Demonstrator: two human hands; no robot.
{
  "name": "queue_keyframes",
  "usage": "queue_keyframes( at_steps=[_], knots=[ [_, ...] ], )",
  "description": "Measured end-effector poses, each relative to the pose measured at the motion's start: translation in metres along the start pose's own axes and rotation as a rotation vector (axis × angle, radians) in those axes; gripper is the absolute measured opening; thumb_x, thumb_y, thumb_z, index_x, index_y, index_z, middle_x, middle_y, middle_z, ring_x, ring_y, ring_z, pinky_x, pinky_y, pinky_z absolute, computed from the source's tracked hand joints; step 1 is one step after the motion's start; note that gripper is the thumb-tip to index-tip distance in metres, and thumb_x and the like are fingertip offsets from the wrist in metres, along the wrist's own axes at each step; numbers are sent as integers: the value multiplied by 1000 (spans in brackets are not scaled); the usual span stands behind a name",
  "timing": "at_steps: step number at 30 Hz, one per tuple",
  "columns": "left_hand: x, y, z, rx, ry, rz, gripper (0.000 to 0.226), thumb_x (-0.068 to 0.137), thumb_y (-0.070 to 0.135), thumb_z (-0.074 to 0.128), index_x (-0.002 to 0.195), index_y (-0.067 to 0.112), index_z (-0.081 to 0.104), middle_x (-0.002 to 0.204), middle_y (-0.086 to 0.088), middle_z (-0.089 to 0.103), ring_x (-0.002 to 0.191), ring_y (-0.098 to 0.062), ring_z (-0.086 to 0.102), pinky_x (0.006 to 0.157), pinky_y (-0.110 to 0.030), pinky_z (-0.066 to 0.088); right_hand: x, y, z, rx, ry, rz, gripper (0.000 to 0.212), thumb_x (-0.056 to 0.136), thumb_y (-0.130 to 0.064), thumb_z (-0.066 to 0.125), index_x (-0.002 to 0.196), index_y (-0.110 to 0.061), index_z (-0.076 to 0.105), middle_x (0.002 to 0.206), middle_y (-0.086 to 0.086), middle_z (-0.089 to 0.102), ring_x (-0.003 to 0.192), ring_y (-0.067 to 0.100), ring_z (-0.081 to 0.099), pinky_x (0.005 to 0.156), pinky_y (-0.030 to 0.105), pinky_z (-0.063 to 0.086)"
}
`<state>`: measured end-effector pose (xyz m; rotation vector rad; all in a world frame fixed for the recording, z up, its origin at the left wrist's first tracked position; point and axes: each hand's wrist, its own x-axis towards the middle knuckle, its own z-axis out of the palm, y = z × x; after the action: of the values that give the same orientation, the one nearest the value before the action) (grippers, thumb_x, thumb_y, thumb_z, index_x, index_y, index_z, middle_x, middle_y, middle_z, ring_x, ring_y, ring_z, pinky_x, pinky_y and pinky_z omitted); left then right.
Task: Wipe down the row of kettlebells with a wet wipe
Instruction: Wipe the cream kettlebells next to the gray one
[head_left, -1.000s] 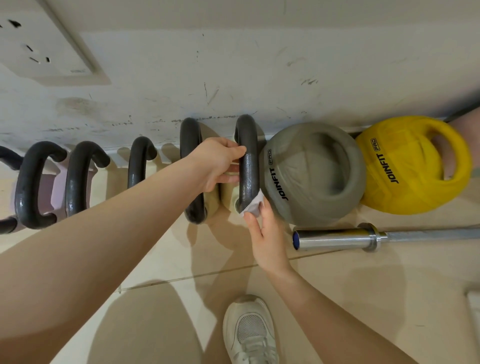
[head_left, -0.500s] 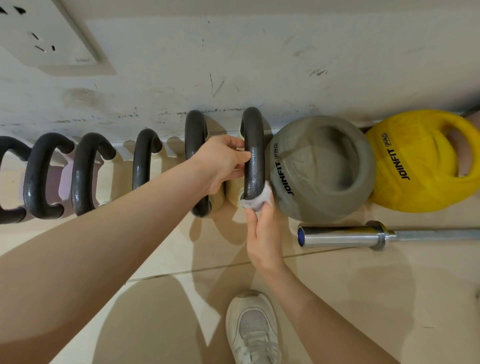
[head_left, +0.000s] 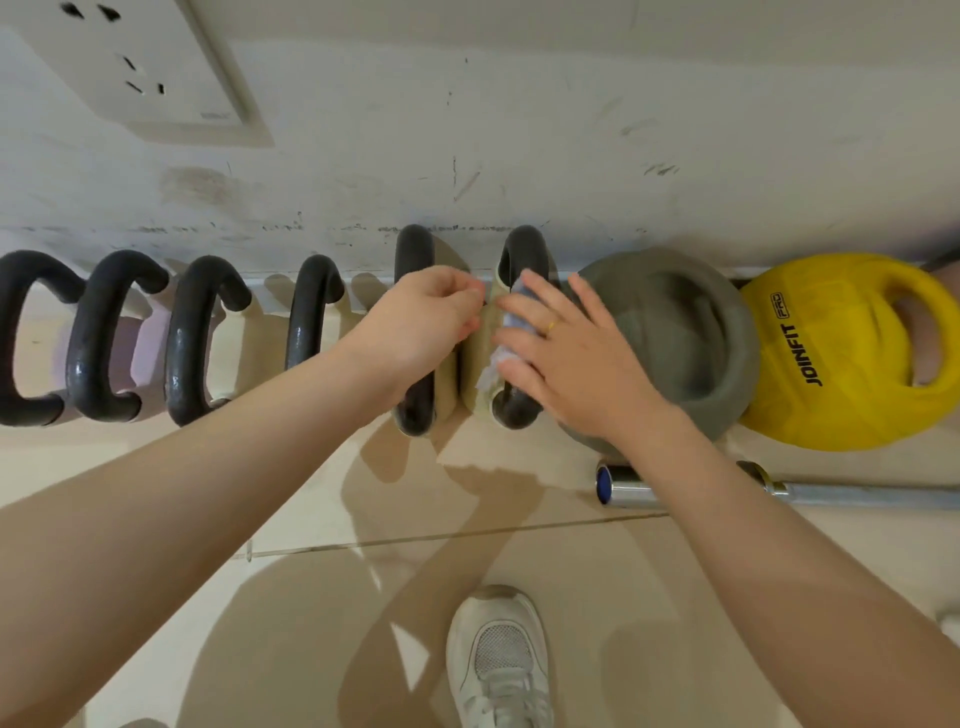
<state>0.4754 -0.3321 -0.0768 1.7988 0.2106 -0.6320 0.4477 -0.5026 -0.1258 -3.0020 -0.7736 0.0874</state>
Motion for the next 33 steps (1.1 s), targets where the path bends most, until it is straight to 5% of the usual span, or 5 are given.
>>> queue_keyframes(
  at_steps=[13, 17, 21, 27, 33],
  knots=[
    [-34, -25, 17, 157, -102, -71, 12, 89, 5, 50, 95, 14, 56, 92, -5, 60, 84, -22, 56, 72, -26, 47, 29, 16, -18, -63, -50, -99, 48, 90, -31, 24, 95, -16, 69, 117, 2, 65, 131, 24, 43, 115, 44, 6],
    [-39, -34, 36, 285, -340, -307, 25, 92, 1, 45, 113, 10, 55, 117, -15, 57, 103, -24, 57, 99, -34, 45, 24, 9, -16, -150, -113, -189, 46, 86, -31, 27, 87, -16, 71, 109, 6, 68, 126, 28, 47, 114, 49, 14],
    [-33, -45, 35, 187, -165, -370, 19, 90, 0, 39, 96, 11, 54, 101, -8, 50, 116, -32, 55, 104, -41, 42, 0, -25, 3, -491, -146, -405, 36, 81, -30, 40, 76, -15, 72, 77, 4, 67, 89, 29, 60, 111, 49, 25],
    [-37, -48, 42, 167, -109, -320, 37, 93, 5, 33, 129, 10, 41, 110, 2, 42, 98, -15, 37, 66, -20, 35, -18, -62, 21, -1017, -557, -461, 44, 90, -31, 46, 130, -12, 49, 129, 13, 50, 129, 48, 27, 90, 71, -20],
    [-43, -59, 44, 41, -113, -303, 49, 93, 8, 41, 141, 12, 31, 128, -2, 47, 115, -18, 45, 79, -22, 37, -8, -17, -5, -535, -138, -476, 20, 82, -25, 58, 97, -22, 71, 101, 2, 70, 125, 32, 49, 111, 61, -1]
  ],
)
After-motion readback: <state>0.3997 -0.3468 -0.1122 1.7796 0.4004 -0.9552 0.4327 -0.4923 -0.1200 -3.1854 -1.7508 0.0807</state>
